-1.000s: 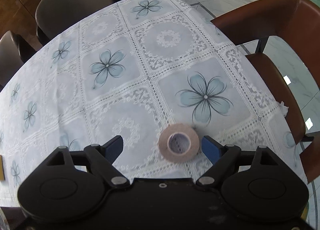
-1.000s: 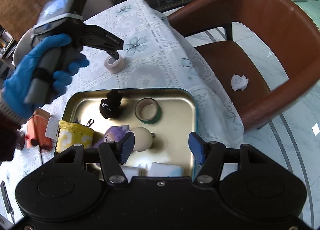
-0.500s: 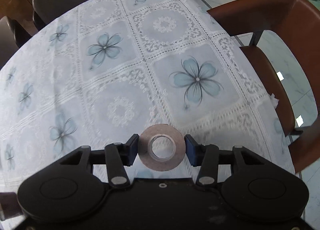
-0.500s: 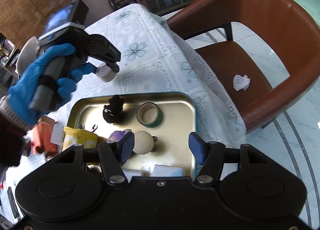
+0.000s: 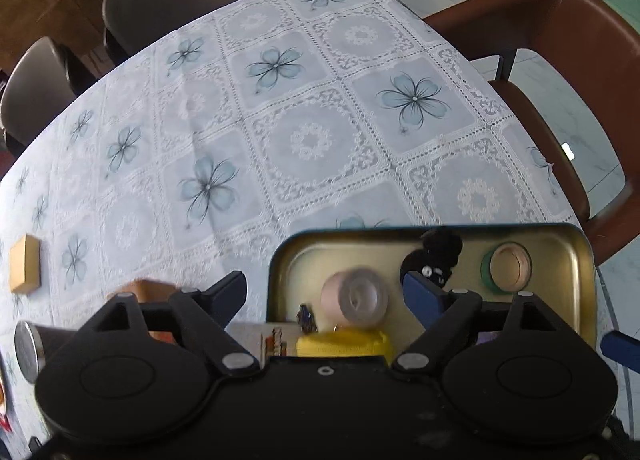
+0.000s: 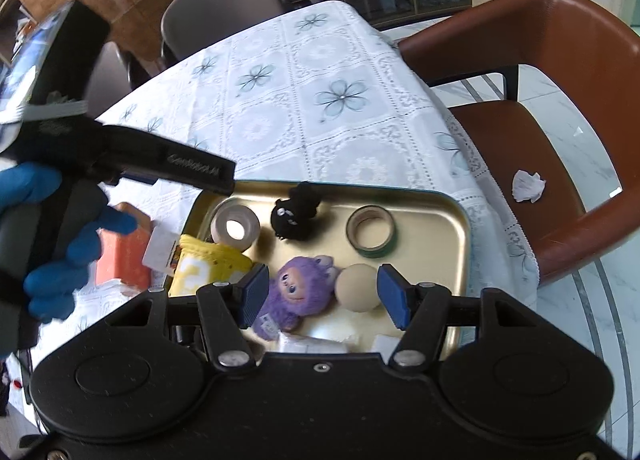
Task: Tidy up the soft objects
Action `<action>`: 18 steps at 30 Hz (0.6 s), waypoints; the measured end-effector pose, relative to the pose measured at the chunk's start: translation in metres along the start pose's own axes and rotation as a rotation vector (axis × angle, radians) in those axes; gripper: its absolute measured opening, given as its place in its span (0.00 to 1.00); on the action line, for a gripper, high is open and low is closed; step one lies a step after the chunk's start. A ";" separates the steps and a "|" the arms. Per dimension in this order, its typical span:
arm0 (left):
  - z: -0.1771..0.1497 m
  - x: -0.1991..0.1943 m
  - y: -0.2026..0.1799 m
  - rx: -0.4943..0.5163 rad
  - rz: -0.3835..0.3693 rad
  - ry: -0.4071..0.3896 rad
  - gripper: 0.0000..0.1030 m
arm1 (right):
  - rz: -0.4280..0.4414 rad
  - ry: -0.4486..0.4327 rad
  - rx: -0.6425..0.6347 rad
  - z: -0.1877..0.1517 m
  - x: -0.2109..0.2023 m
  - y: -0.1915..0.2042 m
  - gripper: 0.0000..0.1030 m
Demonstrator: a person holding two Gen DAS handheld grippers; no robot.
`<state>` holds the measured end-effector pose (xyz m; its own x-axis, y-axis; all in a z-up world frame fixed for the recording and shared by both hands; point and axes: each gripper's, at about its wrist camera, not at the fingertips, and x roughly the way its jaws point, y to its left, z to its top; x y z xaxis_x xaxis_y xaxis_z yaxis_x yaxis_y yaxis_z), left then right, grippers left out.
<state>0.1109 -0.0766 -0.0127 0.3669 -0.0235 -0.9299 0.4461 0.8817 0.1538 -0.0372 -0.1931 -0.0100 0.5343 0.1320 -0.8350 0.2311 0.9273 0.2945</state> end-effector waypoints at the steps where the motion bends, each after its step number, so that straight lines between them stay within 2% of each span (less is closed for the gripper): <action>1: -0.006 -0.005 0.002 -0.006 0.008 -0.009 0.83 | -0.006 0.004 -0.002 -0.001 0.000 0.003 0.57; 3: -0.017 -0.014 0.006 -0.017 0.026 -0.026 0.89 | -0.012 0.012 -0.005 -0.004 0.000 0.007 0.57; 7: -0.040 -0.027 0.012 -0.032 0.039 -0.038 0.91 | -0.037 0.034 -0.005 -0.011 0.002 0.015 0.57; 18: -0.103 -0.048 0.029 -0.093 0.007 -0.033 0.94 | -0.139 0.078 0.037 -0.029 0.002 0.028 0.57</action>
<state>0.0218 -0.0007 0.0024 0.3969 -0.0317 -0.9173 0.3667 0.9216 0.1268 -0.0532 -0.1571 -0.0173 0.4302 0.0313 -0.9022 0.3289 0.9253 0.1889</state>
